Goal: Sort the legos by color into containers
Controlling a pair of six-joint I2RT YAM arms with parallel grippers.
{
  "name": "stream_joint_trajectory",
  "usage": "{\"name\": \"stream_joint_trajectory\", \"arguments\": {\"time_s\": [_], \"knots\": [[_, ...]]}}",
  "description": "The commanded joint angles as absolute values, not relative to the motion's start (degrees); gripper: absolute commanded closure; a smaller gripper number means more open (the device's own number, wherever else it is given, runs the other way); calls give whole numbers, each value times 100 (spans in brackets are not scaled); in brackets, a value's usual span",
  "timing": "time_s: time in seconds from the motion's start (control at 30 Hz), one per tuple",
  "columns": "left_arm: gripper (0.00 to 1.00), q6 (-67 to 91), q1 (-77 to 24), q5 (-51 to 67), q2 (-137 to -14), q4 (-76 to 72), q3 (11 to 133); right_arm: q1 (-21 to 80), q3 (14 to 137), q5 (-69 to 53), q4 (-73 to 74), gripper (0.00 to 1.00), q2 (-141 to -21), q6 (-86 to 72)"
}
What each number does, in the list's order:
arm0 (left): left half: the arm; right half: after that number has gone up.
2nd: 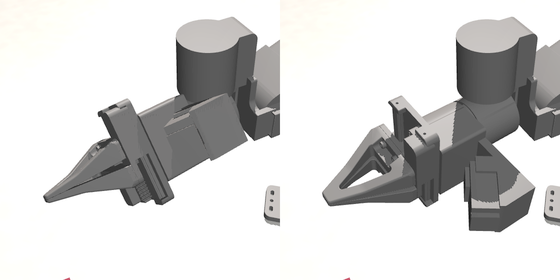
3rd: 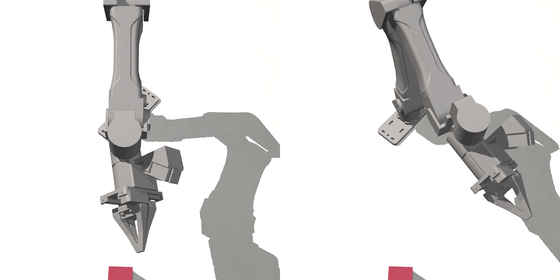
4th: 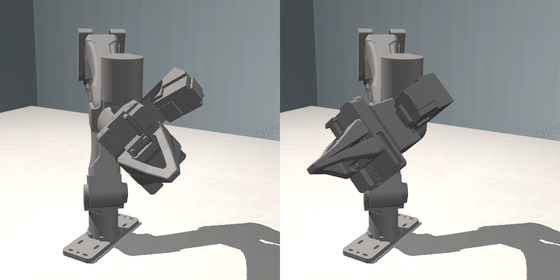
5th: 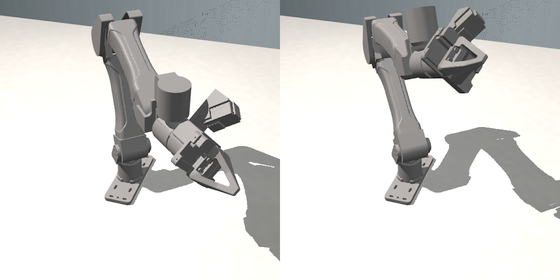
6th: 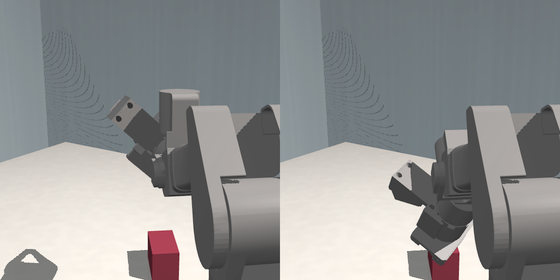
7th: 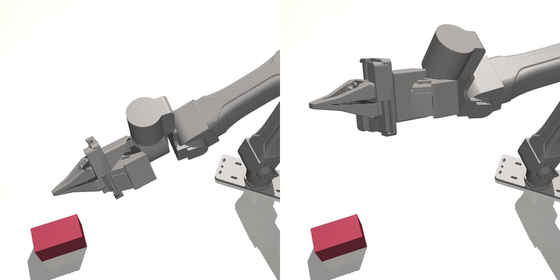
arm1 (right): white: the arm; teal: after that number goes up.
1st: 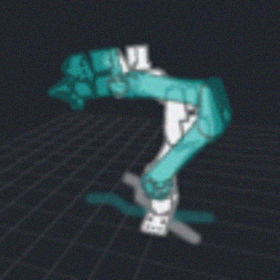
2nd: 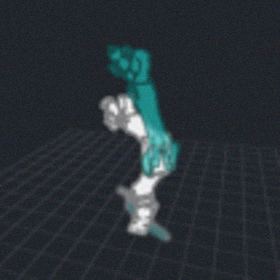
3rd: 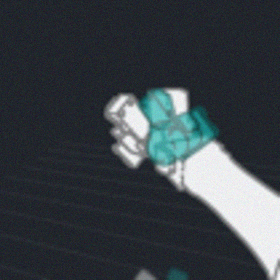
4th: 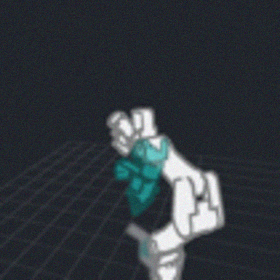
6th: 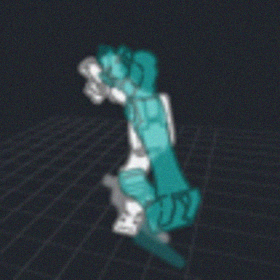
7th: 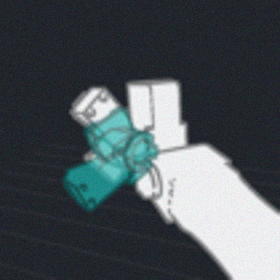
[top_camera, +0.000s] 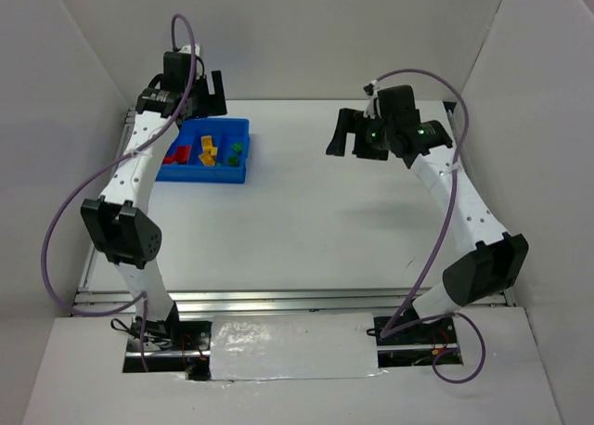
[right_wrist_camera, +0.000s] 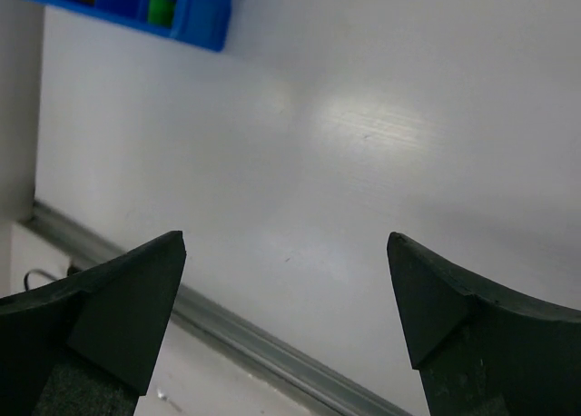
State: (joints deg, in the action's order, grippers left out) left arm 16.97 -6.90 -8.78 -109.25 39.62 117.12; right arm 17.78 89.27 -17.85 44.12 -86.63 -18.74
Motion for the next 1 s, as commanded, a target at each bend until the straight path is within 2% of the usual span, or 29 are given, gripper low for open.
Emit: {"name": "stream_joint_trajectory", "arguments": {"time_s": [0.0, 0.17, 0.47, 0.57, 0.97], "knots": [[2, 1889, -984, -1485, -10172, 4340, 11217, 1740, 9728, -171, 5139, 0, -8175, -1969], [1, 2258, -1020, -2002, -9344, 4842, 10173, 1731, 9985, 841, 5659, 0, -7290, -1986], [1, 2381, -1011, -2408, -6471, 4772, 7483, 1731, 8438, 1705, 5379, 0, -4636, -1969], [1, 2531, -1011, -2435, -5356, 4982, 7199, 1731, 8087, 1828, 5361, 0, -3957, -2047], [0, 2611, -1028, -2698, -4193, 5326, 6935, 1740, 7445, 1380, 5625, 0, -3024, -2276]]}}
